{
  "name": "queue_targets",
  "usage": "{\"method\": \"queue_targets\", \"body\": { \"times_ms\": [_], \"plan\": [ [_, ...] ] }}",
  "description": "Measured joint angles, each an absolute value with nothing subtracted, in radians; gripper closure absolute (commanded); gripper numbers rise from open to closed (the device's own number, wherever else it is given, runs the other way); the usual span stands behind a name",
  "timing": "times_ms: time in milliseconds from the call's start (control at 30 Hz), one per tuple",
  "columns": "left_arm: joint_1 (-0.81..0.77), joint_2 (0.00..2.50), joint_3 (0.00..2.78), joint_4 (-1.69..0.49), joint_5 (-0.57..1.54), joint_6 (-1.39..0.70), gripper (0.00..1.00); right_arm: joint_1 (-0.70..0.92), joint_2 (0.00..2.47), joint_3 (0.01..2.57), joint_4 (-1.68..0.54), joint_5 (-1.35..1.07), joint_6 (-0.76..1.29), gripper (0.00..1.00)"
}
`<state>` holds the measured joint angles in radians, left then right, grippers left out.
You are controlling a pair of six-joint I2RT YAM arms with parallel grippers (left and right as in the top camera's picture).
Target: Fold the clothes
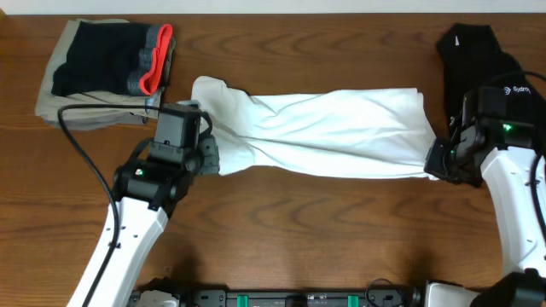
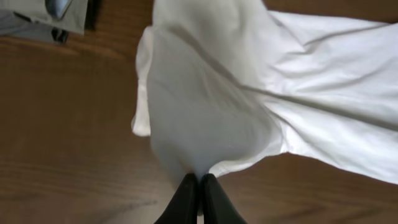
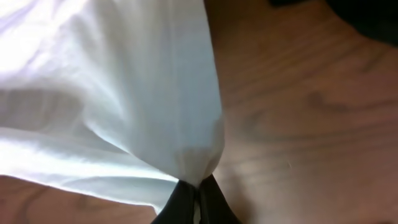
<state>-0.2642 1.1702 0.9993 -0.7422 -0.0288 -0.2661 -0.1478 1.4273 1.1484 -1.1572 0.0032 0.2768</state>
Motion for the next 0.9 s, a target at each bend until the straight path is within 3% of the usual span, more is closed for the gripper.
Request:
{"method": "queue_targets", "body": {
  "times_ms": [400, 900],
  "plan": [
    [-0.264, 1.092, 0.999, -0.814, -0.046, -0.266, 0.94, -0.192, 1.379, 1.177, -1.214, -0.012, 0.265, 0.96],
    [-0.262, 1.28, 0.999, -0.517, -0.11, -0.266, 0.94, -0.206, 1.516, 1.178, -0.951, -0.015, 0.251, 0.98]
  ]
}}
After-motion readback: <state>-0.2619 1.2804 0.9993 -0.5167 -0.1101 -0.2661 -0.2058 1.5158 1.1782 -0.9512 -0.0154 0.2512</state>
